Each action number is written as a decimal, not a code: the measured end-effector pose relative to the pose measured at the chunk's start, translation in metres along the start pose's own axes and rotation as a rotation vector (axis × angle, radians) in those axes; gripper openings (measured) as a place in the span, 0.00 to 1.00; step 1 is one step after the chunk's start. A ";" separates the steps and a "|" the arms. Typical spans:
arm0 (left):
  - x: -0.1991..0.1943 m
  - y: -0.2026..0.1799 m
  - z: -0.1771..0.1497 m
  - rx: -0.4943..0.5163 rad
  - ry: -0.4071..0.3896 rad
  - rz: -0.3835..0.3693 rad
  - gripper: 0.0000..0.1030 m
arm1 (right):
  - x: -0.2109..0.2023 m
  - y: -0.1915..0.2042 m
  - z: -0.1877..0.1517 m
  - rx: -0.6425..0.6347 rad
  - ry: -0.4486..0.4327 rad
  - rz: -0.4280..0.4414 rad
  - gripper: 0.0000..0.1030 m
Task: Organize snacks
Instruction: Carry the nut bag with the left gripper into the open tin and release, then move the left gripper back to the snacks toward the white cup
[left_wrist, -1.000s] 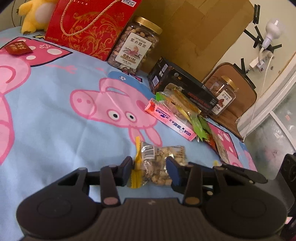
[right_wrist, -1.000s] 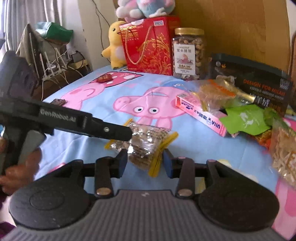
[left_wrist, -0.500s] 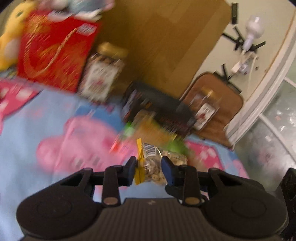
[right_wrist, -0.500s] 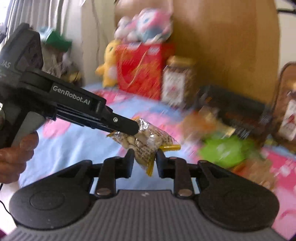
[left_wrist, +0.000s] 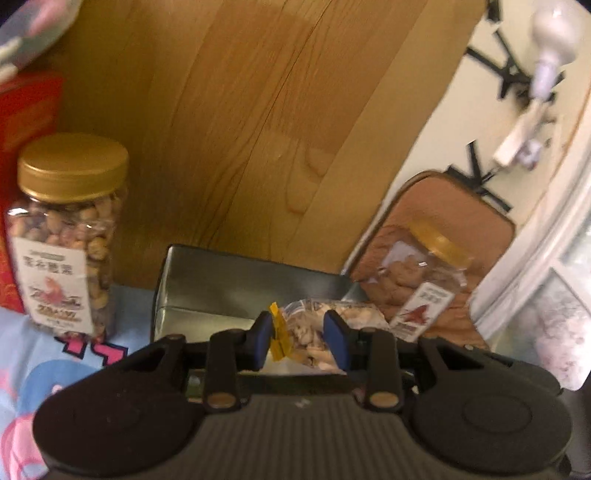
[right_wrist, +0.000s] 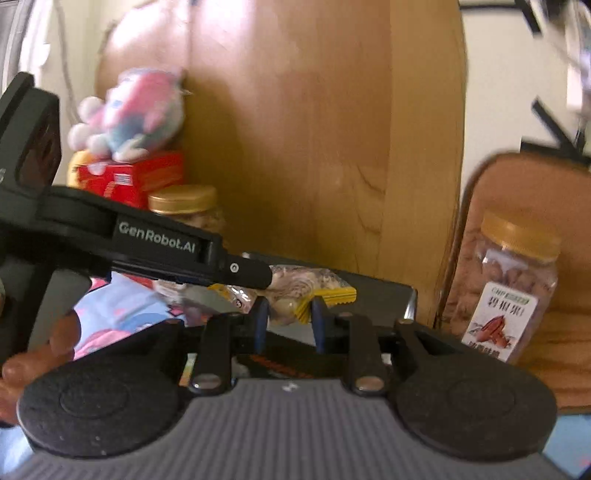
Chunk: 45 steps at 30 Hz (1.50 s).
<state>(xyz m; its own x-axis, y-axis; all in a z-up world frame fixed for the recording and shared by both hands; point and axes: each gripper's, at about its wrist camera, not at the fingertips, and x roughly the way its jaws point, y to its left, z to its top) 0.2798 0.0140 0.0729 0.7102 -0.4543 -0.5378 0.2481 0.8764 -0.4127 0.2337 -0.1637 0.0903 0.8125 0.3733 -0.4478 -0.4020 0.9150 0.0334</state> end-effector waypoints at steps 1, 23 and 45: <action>0.007 0.001 0.001 -0.001 0.014 0.010 0.31 | 0.010 -0.005 0.000 0.011 0.020 0.001 0.28; -0.060 0.074 -0.085 -0.161 0.050 0.069 0.56 | 0.037 -0.008 -0.058 0.421 0.240 0.260 0.41; -0.184 0.085 -0.184 -0.168 0.014 0.081 0.50 | -0.074 0.131 -0.098 0.035 0.228 0.321 0.41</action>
<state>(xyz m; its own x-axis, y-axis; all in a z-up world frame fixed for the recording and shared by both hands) 0.0494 0.1427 0.0016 0.7136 -0.3867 -0.5841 0.0764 0.8718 -0.4838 0.0795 -0.0862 0.0399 0.5314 0.6013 -0.5967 -0.6025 0.7634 0.2327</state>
